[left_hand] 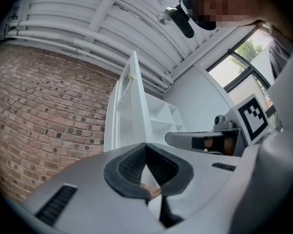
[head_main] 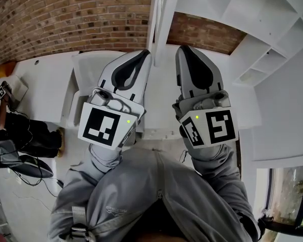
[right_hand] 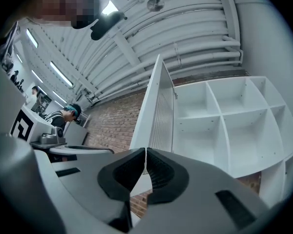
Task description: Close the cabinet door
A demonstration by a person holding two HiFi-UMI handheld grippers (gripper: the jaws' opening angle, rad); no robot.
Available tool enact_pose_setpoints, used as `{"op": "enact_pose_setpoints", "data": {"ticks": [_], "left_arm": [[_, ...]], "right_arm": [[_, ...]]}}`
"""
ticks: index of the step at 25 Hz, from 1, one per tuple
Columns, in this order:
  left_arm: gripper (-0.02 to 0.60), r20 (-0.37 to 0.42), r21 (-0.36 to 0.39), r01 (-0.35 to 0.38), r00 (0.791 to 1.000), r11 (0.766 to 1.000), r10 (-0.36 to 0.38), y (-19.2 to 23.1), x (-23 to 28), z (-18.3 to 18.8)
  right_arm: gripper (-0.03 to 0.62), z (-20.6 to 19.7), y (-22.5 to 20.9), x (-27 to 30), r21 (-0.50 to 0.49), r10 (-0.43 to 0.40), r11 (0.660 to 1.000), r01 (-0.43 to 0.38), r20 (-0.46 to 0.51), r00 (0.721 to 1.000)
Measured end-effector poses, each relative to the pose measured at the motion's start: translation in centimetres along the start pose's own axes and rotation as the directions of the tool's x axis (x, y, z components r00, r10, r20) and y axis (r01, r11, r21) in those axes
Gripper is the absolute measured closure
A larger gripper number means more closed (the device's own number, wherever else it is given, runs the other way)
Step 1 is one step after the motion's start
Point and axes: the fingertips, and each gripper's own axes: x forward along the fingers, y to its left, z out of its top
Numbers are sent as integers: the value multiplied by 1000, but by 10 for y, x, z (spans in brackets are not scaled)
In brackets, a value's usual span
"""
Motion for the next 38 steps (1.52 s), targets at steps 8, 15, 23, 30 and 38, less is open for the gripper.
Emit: {"op": "enact_pose_setpoints", "data": {"ticks": [8,15,23,30,38], "left_arm": [[575,34,18,20,999,1000,-21,6,8,20],[575,45,41,21,999,999,-23,8,9,28],[575,37,48,17,999,999,-19,12,12,28],[575,39,37,24,999,999,-26,13,15,25],[575,36,19,33,999,999,-34,15,18,20]], "right_arm": [[550,29,7,15,15,66,998,-67,40,997],[460,43,21,31,-30,101,995,-100,44,994],[449,37,23,47,-28,77,997,-76,26,997],[448,34,19,55,-38,32,999,-31,25,999],[448,35,17,54,-47,19,999,-17,45,999]]}}
